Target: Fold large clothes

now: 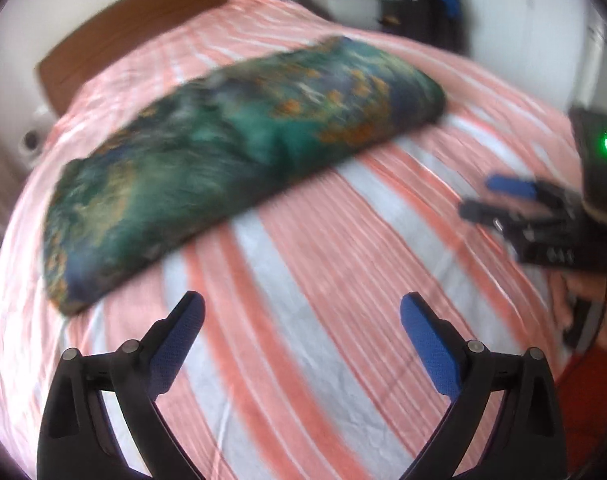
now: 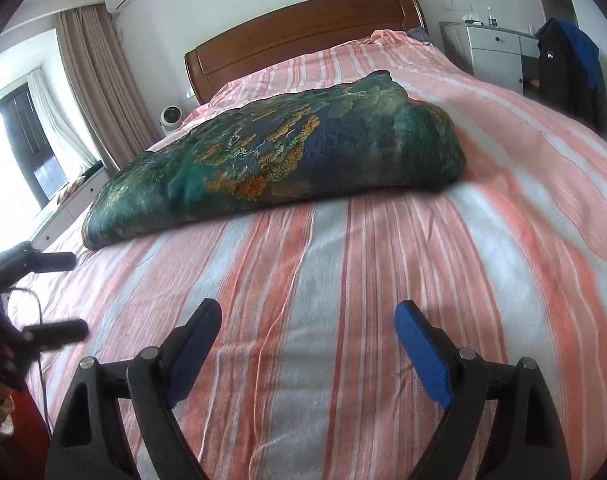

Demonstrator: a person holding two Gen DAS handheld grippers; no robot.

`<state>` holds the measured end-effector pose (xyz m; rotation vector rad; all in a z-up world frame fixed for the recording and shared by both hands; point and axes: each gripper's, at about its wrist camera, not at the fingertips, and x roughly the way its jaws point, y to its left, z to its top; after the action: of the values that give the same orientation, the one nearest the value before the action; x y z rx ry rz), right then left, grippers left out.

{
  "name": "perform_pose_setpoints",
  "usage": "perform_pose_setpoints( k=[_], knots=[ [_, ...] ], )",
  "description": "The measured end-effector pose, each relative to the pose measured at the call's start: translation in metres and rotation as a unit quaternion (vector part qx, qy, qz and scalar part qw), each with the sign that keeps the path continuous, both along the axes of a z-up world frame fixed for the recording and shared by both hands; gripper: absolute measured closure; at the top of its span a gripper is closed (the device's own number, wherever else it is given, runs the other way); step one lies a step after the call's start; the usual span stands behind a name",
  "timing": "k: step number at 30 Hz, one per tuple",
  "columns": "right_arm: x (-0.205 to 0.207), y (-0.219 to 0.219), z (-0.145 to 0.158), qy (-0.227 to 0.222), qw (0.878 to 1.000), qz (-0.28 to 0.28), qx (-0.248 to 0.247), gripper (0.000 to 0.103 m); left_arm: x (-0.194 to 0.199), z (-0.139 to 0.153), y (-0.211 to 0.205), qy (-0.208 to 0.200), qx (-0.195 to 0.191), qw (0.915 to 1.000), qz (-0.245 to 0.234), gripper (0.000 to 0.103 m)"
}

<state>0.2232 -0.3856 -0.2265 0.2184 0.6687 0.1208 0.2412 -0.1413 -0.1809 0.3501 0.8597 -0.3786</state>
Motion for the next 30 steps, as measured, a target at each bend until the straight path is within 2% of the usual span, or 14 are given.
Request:
perform_pose_setpoints(
  k=[2, 6, 11, 13, 15, 17, 30],
  knots=[
    [-0.013, -0.007, -0.003, 0.002, 1.000, 0.000, 0.005, 0.014, 0.017, 0.000, 0.009, -0.004, -0.007, 0.9993, 0.036, 0.004],
    [-0.014, -0.009, -0.004, 0.005, 1.000, -0.001, 0.014, 0.014, 0.040, -0.013, 0.028, -0.007, -0.022, 0.9960, 0.087, 0.004],
    [-0.014, -0.010, -0.005, 0.007, 1.000, 0.002, 0.011, 0.012, 0.060, -0.046, 0.037, -0.008, 0.003, 0.9931, 0.117, 0.004],
    [-0.013, -0.009, -0.006, 0.009, 1.000, 0.004, 0.009, 0.011, 0.063, -0.059, 0.044, -0.001, -0.009, 0.9922, 0.124, 0.000],
    [-0.013, -0.008, -0.007, 0.011, 1.000, 0.005, 0.005, 0.010, 0.064, -0.067, 0.055, 0.011, -0.050, 0.9901, 0.131, 0.000],
    [-0.013, -0.006, -0.007, 0.011, 1.000, 0.006, 0.001, 0.010, 0.066, -0.069, 0.062, 0.018, -0.070, 0.9887, 0.132, 0.000],
    [-0.011, 0.001, -0.009, 0.017, 1.000, 0.008, -0.015, 0.008, 0.059, -0.073, 0.059, -0.002, -0.064, 0.9895, 0.129, 0.000]
  ],
)
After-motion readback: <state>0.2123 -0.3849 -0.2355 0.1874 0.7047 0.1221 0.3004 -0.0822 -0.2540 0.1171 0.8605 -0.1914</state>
